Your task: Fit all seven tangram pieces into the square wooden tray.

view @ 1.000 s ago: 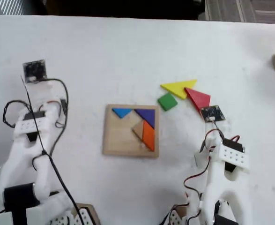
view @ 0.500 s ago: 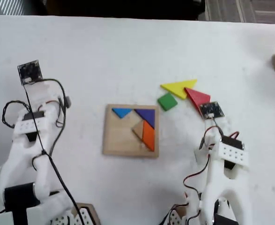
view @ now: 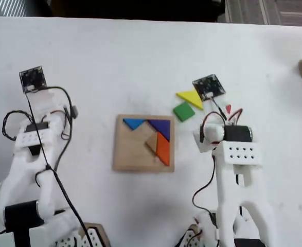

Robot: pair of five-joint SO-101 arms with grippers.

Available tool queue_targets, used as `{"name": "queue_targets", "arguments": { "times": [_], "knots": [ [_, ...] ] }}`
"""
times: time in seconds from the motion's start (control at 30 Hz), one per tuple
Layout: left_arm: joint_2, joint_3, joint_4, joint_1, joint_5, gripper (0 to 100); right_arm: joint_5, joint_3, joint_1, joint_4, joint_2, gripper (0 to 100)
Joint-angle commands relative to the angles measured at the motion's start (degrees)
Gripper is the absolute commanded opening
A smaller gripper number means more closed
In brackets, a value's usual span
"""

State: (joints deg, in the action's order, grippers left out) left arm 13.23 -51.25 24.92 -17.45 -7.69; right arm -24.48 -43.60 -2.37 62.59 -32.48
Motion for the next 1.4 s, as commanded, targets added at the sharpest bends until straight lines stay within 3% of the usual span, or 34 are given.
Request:
{"name": "queue_targets", "arguments": {
  "times": [0.0,0.2,0.3,0.6,0.77,0.97,1.2,1.37],
  "knots": [
    [0.0,2.3,0.4,-0.3,-0.4,23,0.6,4.4,-3.0,-1.7,2.0,16.7],
    [0.0,2.3,0.4,-0.3,-0.4,23,-0.2,10.3,-4.4,-8.7,17.4,14.8],
    [0.0,2.3,0.3,-0.2,-0.4,23,-4.8,16.2,-5.9,-9.9,26.8,14.8],
    [0.0,2.3,0.1,-0.2,-0.4,23,-8.2,36.5,-8.1,-5.4,49.8,18.3],
    [0.0,2.4,0.1,0.4,-0.3,23,-8.2,45.3,-8.1,-1.5,55.9,25.3],
    [0.0,2.4,0.1,1.0,-0.3,23,-8.2,49.3,-8.1,-0.8,60.2,25.5],
    [0.0,2.4,0.1,1.0,-0.3,23,-14.9,51.1,-9.0,1.4,62.6,25.5],
    [0.0,2.3,0.1,0.8,-0.3,23,-15.3,51.4,-8.9,3.2,63.2,25.5]
  ]
}}
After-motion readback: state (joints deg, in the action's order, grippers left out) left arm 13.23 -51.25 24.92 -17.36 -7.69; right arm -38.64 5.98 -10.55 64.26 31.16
